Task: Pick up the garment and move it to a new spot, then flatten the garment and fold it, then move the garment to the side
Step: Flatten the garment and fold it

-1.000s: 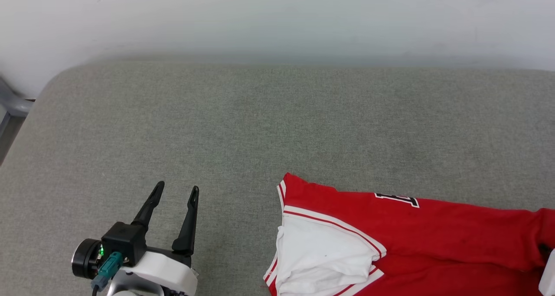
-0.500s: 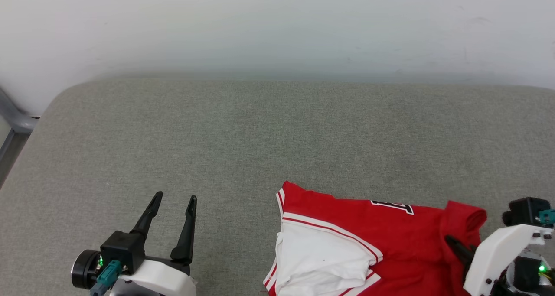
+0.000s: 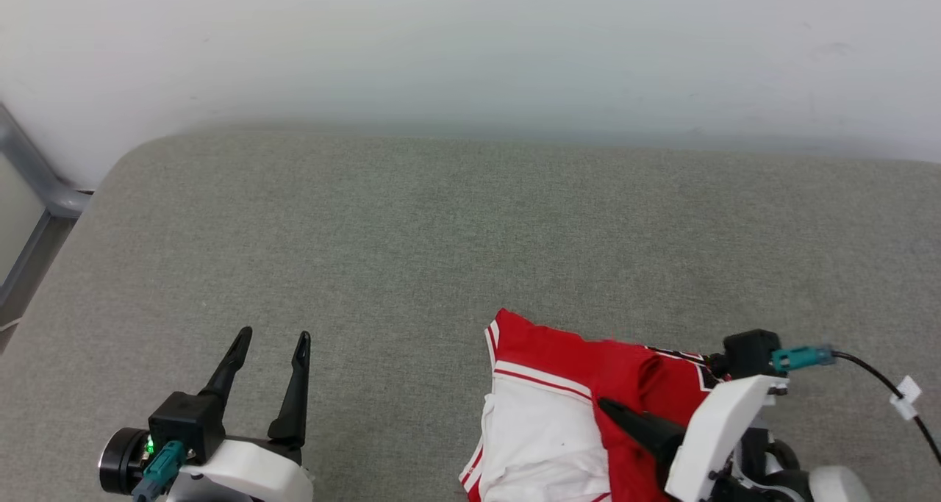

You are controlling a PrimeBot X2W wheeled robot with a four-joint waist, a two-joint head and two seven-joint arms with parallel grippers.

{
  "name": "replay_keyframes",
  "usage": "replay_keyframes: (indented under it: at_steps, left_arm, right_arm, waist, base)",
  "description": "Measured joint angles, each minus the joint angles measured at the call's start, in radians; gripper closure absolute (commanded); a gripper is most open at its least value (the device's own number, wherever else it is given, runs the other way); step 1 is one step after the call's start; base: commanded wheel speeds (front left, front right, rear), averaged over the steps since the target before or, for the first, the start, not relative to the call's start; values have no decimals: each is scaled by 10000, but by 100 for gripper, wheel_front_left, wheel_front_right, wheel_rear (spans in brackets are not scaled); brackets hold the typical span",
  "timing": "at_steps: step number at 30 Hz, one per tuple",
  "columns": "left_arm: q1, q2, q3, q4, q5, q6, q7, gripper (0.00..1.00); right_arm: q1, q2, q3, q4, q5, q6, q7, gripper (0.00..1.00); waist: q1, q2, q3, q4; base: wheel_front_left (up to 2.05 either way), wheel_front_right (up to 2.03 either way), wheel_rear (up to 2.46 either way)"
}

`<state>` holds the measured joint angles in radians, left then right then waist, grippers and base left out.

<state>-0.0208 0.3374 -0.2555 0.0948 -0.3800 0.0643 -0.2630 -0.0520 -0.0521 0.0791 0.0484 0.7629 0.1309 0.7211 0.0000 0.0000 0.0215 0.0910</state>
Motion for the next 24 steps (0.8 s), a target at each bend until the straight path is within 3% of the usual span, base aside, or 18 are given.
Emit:
replay_keyframes:
  at_steps: [5, 12, 13, 14, 19, 24]
  left_arm:
    - [-42, 17, 92, 48, 4, 0, 2, 0]
    - [-105, -94, 98, 123, 79, -117, 2, 0]
    - [-120, -104, 107, 140, 90, -130, 2, 0]
    - [-131, -115, 113, 157, 115, -167, 2, 0]
    - [-174, -207, 194, 230, 176, -244, 2, 0]
    - [-174, -247, 376, 295, 213, -295, 2, 0]
  right_arm:
    - [-617, 6, 991, 1070, 558, 0, -897, 100]
    - [-1692, 8, 1942, 2918, 456, 0, -1806, 100]
    - [-1821, 10, 2098, 3143, 476, 0, -1952, 91]
    - [-1940, 4, 2299, 3298, 454, 0, -2071, 0]
    - [-2342, 19, 3198, 3659, 986, 0, -2406, 0]
    - [-2769, 21, 3499, 3747, 692, 0, -2604, 0]
  waist:
    - [0, 0, 123, 129]
    - [0, 0, 345, 382]
    - [0, 0, 375, 416]
    - [0, 0, 401, 449]
    - [0, 0, 448, 537]
    - [0, 0, 423, 440]
  base:
    - [0, 0, 0]
    - [0, 0, 0]
    - [0, 0, 0]
    - [0, 0, 0]
    - [0, 0, 0]
    - [0, 0, 0]
